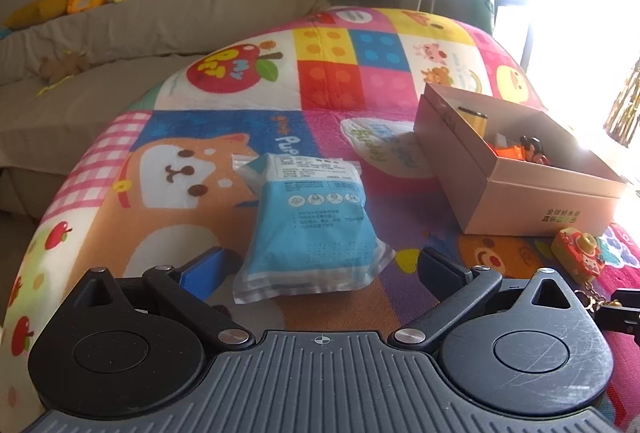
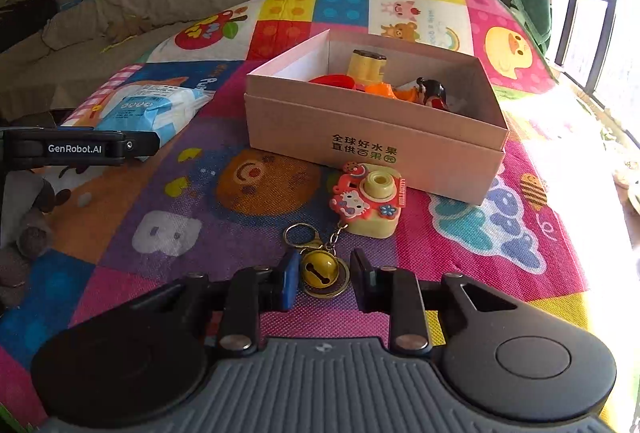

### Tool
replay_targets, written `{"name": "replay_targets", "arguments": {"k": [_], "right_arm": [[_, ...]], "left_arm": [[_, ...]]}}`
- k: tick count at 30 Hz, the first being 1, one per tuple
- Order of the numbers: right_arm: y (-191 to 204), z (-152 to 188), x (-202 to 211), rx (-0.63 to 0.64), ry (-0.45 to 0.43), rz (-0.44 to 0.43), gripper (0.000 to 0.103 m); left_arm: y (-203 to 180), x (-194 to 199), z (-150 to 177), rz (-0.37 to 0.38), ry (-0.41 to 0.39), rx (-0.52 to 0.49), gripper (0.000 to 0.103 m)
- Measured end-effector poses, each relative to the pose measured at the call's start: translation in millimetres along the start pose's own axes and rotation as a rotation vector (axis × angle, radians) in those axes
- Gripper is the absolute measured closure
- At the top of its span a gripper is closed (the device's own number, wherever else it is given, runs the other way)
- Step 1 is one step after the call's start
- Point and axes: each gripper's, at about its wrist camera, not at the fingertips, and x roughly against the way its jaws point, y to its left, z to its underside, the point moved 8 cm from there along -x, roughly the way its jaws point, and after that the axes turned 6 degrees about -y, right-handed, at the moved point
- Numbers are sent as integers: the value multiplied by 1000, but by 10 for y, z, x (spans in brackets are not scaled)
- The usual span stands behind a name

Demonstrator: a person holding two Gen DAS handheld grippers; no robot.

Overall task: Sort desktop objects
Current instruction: 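Move the left gripper to the blue tissue pack while the right gripper approaches the pink bell keychain, then grasp the tissue pack with the left gripper while the right gripper grasps the bell keychain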

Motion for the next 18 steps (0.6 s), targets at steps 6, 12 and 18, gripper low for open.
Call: {"name": "replay_targets", "arguments": {"k": [6, 12, 18], "right_arm": [[-400, 138, 166, 133, -4, 192, 74], [-480, -44, 255, -4, -69, 109, 39], [-148, -269, 99, 2, -143, -9, 12]], "left_arm": [[45, -20, 10, 7, 10, 32, 0], [74, -45, 20, 12, 25, 55, 0], [100, -63, 34, 16, 40, 77, 0]]}}
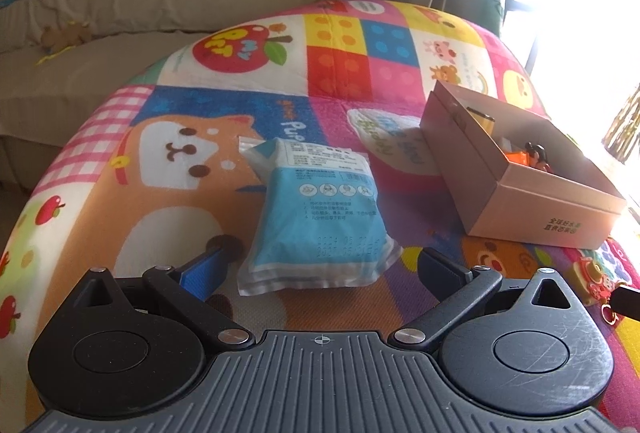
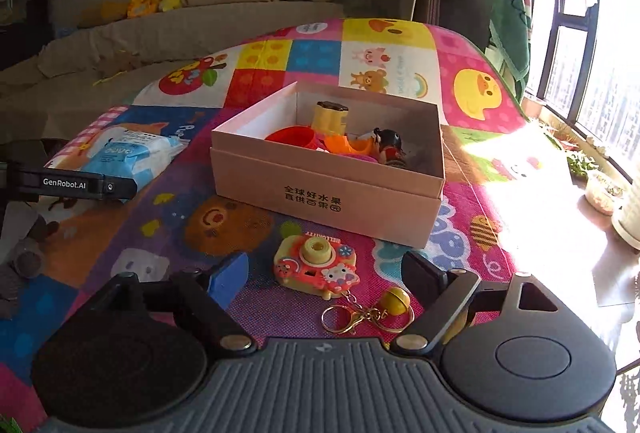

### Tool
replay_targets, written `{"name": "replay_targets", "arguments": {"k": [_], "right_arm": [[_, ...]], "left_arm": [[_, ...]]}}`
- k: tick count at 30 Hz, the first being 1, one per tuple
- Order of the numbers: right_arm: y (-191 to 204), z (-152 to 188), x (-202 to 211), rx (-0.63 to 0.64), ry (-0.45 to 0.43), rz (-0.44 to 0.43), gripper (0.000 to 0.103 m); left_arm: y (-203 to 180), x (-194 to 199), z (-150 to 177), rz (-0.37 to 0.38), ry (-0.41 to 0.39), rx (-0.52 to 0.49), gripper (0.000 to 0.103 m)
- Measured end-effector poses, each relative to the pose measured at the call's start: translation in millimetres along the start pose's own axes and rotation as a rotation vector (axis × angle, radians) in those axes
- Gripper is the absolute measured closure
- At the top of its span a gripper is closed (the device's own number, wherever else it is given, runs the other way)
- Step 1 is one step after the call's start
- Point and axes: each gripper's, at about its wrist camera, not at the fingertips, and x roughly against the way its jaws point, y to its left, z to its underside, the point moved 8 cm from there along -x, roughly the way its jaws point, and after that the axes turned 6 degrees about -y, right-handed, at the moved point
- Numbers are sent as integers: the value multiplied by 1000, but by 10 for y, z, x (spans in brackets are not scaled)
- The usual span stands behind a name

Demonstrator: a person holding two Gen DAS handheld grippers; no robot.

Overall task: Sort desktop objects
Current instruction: 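Grasp the tissue pack with the left gripper while the right gripper grasps the bell keychain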

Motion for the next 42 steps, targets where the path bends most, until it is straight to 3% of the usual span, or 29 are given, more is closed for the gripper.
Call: {"name": "replay_targets", "arguments": {"k": [6, 9, 16, 23, 28, 32, 34, 36, 38, 42], "right_arm": [[13, 81, -394, -102, 124, -10, 12], [67, 114, -472, -128, 133, -54, 13], [412, 112, -377, 41, 71, -169, 15], [281, 109, -426, -23, 97, -116, 15], [345, 114, -477, 6, 95, -110, 39], [379, 116, -474, 15, 83, -96, 44], [374, 121, -463, 12, 81, -93, 44], [366, 122, -456, 6, 80, -93, 44], [363, 122, -455, 4, 79, -91, 44], [356, 123, -441, 4, 77, -75, 44]], "left_arm": [[23, -6, 1, 8, 4, 19, 0], [33, -8, -1, 14, 6, 28, 0], [38, -13, -3, 16, 6, 34, 0], [42, -14, -3, 17, 6, 37, 0], [42, -17, -5, 16, 7, 35, 0], [43, -18, -28, 10, 1, 25, 0], [33, -11, -98, -9, -29, -10, 0], [-3, -30, -234, -70, -66, -110, 0], [-43, -108, -325, -70, -43, -153, 0], [-68, -383, -362, -55, 55, -149, 0]]}}
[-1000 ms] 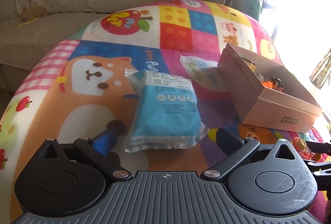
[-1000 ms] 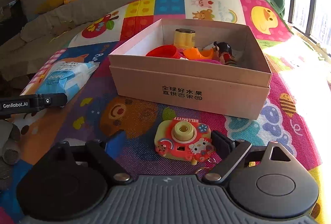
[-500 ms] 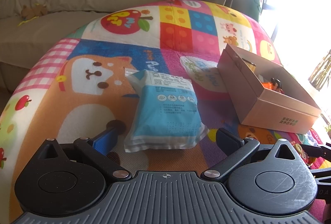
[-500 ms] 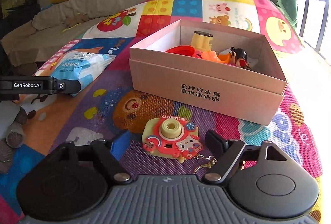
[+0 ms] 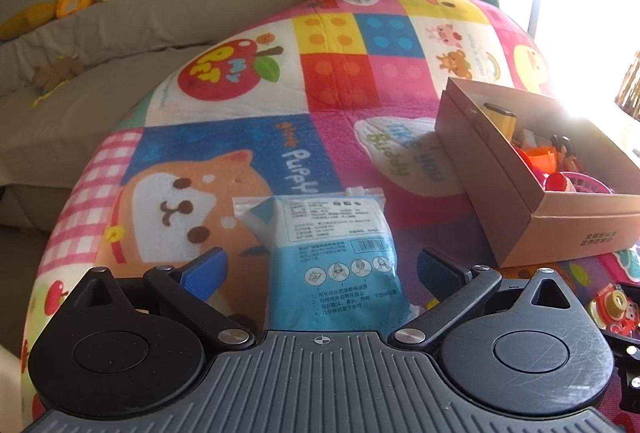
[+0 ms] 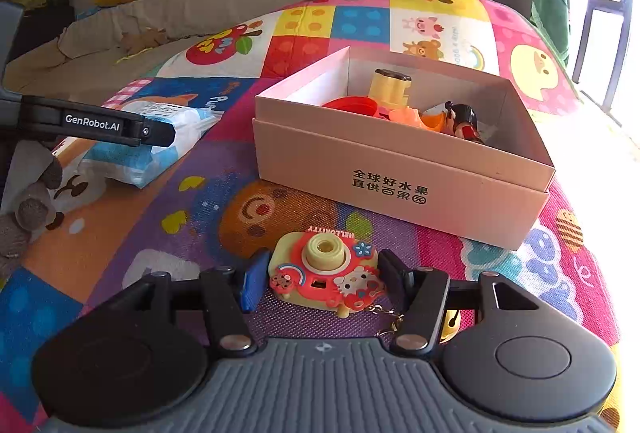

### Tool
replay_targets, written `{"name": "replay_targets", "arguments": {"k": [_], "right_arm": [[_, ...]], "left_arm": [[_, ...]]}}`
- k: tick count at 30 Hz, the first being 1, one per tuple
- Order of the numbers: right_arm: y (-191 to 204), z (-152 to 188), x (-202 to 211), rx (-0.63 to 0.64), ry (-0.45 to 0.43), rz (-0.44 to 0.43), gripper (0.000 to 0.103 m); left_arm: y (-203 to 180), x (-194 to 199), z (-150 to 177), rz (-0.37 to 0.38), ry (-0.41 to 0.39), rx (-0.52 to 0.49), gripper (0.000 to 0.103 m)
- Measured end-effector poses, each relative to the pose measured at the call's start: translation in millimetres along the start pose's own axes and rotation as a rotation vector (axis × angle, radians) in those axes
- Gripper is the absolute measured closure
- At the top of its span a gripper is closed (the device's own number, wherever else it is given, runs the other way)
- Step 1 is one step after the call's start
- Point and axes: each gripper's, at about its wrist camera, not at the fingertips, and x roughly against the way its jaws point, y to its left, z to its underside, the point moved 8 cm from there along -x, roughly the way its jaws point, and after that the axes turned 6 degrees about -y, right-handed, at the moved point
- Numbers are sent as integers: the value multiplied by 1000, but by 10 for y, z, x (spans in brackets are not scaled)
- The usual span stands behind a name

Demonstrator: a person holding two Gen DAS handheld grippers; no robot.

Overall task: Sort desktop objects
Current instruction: 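Grasp the tissue pack with the left gripper while the right gripper grasps the bell keychain, then carry the tissue pack into the box with the left gripper while the right gripper drops the keychain in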

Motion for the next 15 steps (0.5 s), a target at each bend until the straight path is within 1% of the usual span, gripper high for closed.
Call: {"name": "replay_targets", "arguments": {"k": [2, 3, 4, 6, 7, 8, 10, 13, 15], "right_arm": [[-14, 18, 27, -11, 9, 2, 44], [-16, 29, 49, -15, 12, -4, 44], [-16, 46, 91, -18, 17, -15, 44], [-26, 63, 187, -17, 16, -29, 44], [-40, 59, 233, -18, 12, -30, 45], [-77, 32, 314, -20, 2, -30, 45], [-166, -86, 482, -30, -32, -21, 45], [-337, -457, 831, -50, -141, -12, 45], [-445, -763, 1096, -44, -240, 23, 45]], "left_arm": [[-25, -40, 8, -5, 8, -12, 3], [-36, -41, 15, -5, 11, -22, 14], [-47, -37, 22, -6, 15, -29, 28], [-63, -9, 48, -4, 21, -48, 39], [-70, 21, 51, -8, 15, -59, 43], [-81, 66, 44, -11, 10, -67, 43], [-142, 208, -30, 15, -26, -76, 44], [-371, 552, -380, 108, -140, -88, 44], [-536, 736, -652, 181, -203, -73, 44]]}}
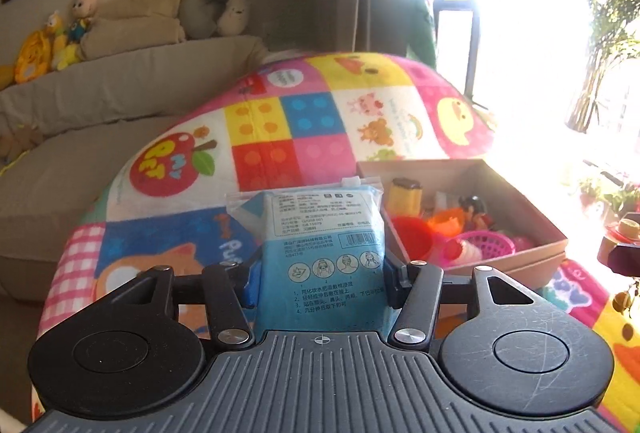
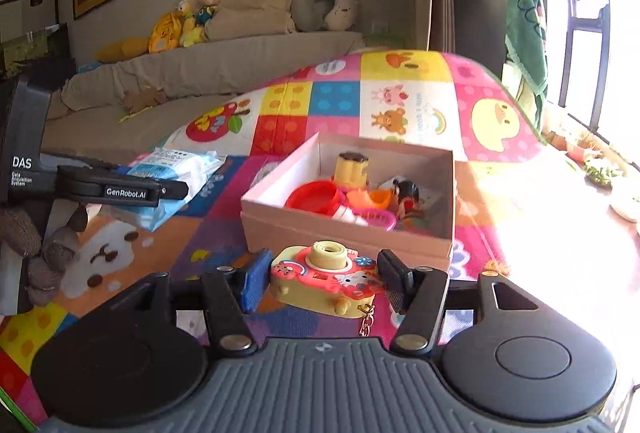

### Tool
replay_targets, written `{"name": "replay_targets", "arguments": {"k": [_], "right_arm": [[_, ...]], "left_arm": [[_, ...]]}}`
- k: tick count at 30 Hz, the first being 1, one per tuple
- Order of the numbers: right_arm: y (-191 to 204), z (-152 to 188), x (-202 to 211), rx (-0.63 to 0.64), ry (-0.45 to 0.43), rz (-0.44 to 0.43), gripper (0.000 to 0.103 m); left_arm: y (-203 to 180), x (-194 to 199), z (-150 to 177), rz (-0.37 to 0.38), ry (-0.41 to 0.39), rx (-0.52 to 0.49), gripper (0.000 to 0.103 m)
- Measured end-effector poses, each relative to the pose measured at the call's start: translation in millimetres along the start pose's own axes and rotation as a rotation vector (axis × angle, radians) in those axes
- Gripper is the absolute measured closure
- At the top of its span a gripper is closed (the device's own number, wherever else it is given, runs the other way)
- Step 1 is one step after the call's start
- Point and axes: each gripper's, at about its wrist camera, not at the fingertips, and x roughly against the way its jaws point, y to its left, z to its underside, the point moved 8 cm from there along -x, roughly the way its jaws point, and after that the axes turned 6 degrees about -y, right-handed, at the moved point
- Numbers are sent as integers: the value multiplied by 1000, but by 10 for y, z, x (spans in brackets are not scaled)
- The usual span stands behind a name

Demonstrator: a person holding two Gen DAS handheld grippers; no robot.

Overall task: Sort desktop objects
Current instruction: 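Carry the tissue pack into the box with the left gripper while the right gripper drops the keychain in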

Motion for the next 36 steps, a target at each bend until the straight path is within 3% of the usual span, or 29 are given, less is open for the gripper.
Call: {"name": "replay_targets", "arguments": {"k": [5, 9, 12, 16, 22, 30, 33, 36], "right_arm": [[-169, -559, 322, 12, -167, 56, 45], [-261, -637, 318, 17, -168, 87, 45], [-322, -547, 256, 19, -131, 107, 45], [-460, -400, 214, -1, -89, 130, 45], [-560, -332, -59, -55, -35, 135, 45], [-564, -803, -786, -25, -43, 169, 45], [-647, -946, -1219, -84, 14, 158, 41], [-713, -908, -1306, -131, 24, 175, 36]], "left_arm": [[-412, -123, -586, 103, -79, 22, 43], [-708, -457, -711, 155, -74, 36, 40], [-790, -713, -445, 181, 20, 55, 22], [-716, -685, 11, 171, 78, 52, 12], [-507, -468, 472, 93, 82, 11, 9], [-467, -262, 449, 99, 16, 9, 8], [-475, -204, 533, 90, 25, -14, 6], [-440, -119, 683, 74, 50, -39, 2]]}}
